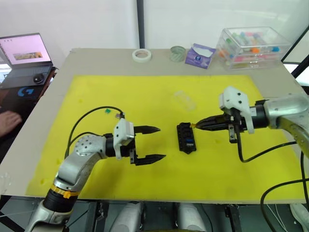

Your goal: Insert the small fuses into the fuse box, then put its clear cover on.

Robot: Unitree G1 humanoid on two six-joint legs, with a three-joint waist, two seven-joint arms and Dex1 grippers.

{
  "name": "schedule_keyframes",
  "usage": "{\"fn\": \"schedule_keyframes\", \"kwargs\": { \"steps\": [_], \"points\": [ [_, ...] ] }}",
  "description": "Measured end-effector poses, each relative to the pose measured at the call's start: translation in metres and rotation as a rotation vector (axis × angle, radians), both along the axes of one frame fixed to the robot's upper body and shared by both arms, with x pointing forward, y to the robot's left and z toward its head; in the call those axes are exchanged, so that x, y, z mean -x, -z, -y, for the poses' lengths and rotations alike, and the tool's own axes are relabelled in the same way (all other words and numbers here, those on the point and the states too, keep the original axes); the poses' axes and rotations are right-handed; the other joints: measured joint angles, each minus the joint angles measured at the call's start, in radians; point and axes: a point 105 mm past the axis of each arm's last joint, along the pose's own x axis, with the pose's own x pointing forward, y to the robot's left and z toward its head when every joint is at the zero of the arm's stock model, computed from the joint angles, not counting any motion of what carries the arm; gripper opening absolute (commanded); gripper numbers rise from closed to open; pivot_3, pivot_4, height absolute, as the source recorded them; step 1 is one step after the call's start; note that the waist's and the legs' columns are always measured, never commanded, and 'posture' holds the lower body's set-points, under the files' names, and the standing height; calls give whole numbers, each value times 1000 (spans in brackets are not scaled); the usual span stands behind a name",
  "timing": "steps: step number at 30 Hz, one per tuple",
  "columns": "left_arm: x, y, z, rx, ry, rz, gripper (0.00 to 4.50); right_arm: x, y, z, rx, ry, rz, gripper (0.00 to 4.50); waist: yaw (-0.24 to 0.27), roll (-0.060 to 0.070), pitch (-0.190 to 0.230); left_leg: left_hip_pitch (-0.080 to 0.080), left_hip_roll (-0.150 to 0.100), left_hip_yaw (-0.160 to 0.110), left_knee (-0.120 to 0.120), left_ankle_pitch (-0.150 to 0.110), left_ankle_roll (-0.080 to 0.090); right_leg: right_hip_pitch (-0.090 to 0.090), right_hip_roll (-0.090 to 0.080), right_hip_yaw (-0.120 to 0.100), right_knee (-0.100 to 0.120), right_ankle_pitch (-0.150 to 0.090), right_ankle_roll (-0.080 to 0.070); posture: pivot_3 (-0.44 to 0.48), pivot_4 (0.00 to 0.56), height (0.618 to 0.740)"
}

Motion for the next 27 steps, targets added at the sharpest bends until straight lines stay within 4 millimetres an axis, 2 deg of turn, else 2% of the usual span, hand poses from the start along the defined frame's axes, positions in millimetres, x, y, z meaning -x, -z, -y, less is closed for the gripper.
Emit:
{"fn": "schedule_keyframes", "kwargs": {
  "steps": [6, 16, 21, 27],
  "points": [
    [-5, 5, 15, 15, 11, 9, 4452, -9, 2, 3, 80, -7, 68, 0, 4, 0, 0, 0, 0, 0, 0, 0, 0, 0, 0, 0, 0, 0, 0, 0, 150, 740],
    [-22, 10, 39, 23, -11, 39, 4452, -12, 10, 0, 162, -36, 81, 0, 5, 0, 0, 0, 0, 0, 1, 0, 0, 0, 0, 0, 0, 0, 0, 0, 150, 740],
    [-24, 18, 43, 5, -14, 31, 4452, -13, 12, 2, 191, -21, 83, 0, 4, 0, 0, 0, 0, 0, 1, 0, 0, 0, 0, 0, 0, 0, 0, 0, 150, 740],
    [-26, 14, 46, 6, -10, 61, 4452, -12, 13, 1, 206, -13, 81, 0, 5, 0, 0, 0, 0, 0, 1, 0, 0, 0, 0, 0, 0, 0, 0, 0, 150, 740]
  ]
}}
